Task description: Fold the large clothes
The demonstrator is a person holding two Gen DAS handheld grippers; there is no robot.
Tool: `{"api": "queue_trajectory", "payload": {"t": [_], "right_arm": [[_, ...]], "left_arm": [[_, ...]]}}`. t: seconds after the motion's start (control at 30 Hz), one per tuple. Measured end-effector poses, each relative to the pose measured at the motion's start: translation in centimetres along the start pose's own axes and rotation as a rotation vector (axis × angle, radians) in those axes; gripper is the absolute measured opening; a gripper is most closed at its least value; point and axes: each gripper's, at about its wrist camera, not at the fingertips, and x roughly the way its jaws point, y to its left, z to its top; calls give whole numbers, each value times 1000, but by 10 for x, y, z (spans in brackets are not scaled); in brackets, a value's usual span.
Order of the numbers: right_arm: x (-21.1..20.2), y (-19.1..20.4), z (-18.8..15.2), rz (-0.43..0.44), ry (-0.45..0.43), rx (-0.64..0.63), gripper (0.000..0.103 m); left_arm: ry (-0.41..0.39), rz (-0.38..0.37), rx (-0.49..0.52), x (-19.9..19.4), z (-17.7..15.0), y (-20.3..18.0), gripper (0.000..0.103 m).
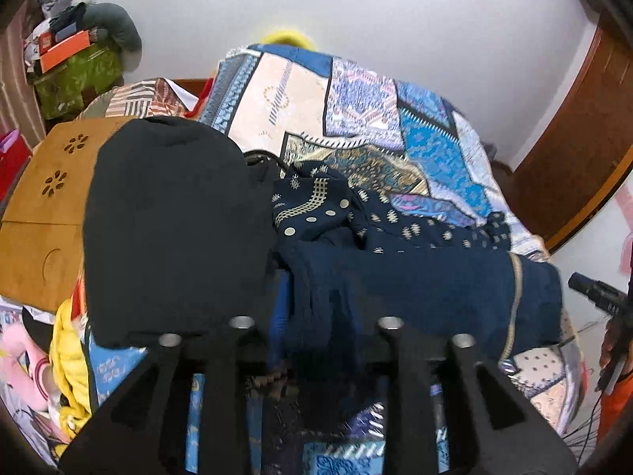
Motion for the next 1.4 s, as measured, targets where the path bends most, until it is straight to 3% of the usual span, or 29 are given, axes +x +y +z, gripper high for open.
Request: {"api": "queue_trajectory", "payload": {"t": [0.13, 0.47, 0.67, 0.9, 0.97, 1.0, 1.03, 1.1, 1.17, 1.4], "right_arm": [[-18, 11, -18, 1, -33, -48, 42], [-1, 6, -56, 106, 82, 123, 42], [9, 12, -63, 86, 102, 137, 42], [24, 20, -62, 91, 99, 137, 41], [26, 19, -62, 96, 92, 159, 29], [26, 19, -62, 105, 85, 169, 16], [24, 18, -61, 116, 78, 177, 10], [15, 18, -60, 144, 46, 188, 9], [7, 21, -59, 146, 30, 168, 8], [-23, 36, -46, 222, -18, 118, 5]], "left_arm": [[-60, 35, 24, -23, -13, 1, 50], [101, -91, -63, 3, -66, 14, 50], [147, -57, -96, 32, -75, 11, 50], [159, -108, -146, 40, -75, 6, 48], [159, -110, -160, 37, -75, 8, 38], [157, -106, -164, 35, -76, 10, 30], [157, -106, -167, 33, -76, 12, 27], [156, -125, -182, 28, -77, 17, 11], [159, -163, -198, 23, -78, 21, 4], [145, -197, -108, -2, -77, 0, 3]]}}
